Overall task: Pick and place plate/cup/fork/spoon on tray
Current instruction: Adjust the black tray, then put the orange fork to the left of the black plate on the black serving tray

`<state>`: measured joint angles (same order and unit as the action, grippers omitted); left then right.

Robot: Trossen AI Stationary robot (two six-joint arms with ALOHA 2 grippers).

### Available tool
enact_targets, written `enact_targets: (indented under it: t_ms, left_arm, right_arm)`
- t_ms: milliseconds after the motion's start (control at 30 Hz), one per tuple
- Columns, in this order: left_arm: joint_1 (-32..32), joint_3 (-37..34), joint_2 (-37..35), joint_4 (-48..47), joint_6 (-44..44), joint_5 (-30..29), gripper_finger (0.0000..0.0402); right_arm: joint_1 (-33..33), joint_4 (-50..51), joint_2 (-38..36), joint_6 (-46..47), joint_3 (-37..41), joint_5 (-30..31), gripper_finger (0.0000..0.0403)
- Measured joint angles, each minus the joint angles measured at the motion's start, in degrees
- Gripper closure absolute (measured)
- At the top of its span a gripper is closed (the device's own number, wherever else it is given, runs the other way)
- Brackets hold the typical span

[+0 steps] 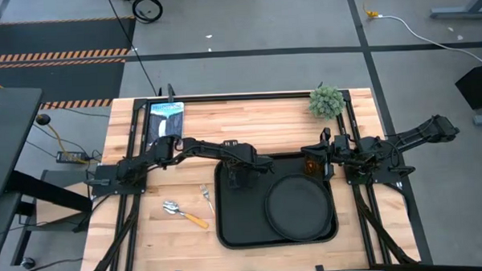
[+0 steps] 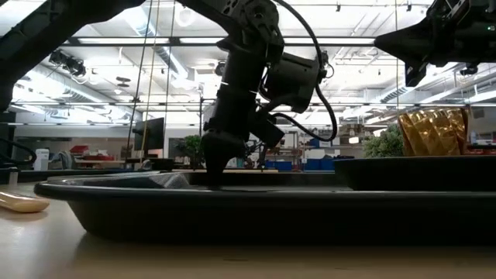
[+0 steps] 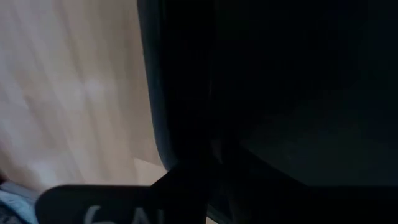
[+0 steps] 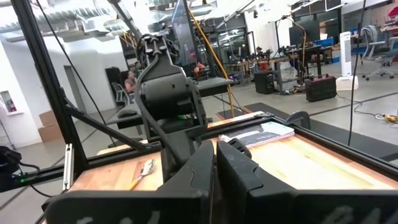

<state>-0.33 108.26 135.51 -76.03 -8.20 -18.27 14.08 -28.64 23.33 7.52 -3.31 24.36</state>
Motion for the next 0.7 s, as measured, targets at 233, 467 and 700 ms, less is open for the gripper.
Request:
enact_targets:
  t_ms: [233,467,700]
  left_arm:
    - [1.0,0.0,0.0,0.1,1.3,1.0,0.0354]
    - [-0.4,3.7,-0.9,-3.7,2.9,0.5,0.0354]
    - [-0.7,3.8,-4.8,-4.7,4.4,-4.4,0.0354]
  right_arm:
    - [0.0,0.0,0.0,0.0,0.0,0.0,0.0376]
    - [0.0,0.0,0.0,0.0,0.0,0.0,0.0376]
    - [0.0,0.0,0.0,0.0,0.0,0.0,0.0376]
